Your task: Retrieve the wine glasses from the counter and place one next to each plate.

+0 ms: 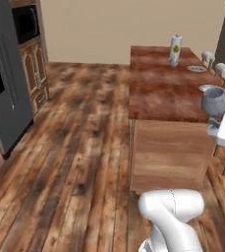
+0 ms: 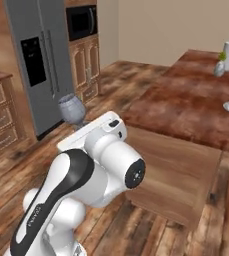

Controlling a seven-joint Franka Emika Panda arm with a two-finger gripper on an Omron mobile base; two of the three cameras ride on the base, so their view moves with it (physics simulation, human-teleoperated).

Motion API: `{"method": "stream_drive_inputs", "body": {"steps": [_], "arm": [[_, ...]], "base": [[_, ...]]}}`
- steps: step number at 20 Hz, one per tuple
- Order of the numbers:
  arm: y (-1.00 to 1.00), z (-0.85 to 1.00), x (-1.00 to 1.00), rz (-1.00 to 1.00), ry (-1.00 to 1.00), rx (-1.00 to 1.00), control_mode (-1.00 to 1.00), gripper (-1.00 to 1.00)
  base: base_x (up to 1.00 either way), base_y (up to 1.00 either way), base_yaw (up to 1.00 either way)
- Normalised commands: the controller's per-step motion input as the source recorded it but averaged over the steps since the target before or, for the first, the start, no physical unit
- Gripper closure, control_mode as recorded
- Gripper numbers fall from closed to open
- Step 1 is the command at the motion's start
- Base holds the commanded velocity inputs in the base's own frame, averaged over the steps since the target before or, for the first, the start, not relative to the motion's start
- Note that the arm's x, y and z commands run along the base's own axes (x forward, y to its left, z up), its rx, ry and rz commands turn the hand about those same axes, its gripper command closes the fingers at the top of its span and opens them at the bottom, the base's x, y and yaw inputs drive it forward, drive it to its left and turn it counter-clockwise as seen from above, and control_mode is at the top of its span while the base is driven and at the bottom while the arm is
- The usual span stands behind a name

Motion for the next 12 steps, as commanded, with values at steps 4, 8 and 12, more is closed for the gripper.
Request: {"method": "stream_drive_inputs", "body": {"steps": [4, 8, 12], "arm": [[0.0, 0.0, 0.0, 0.0, 0.0, 0.0, 1.0, 1.0], [0.0, 0.0, 0.0, 0.0, 0.0, 0.0, 1.0, 1.0], [0.0, 0.0, 0.0, 0.0, 0.0, 0.0, 1.0, 1.0]], "base": [[0.63, -0.98, -0.12], [-0.11, -1.0, -0.07], [-0.3, -1.0, -0.05]]}}
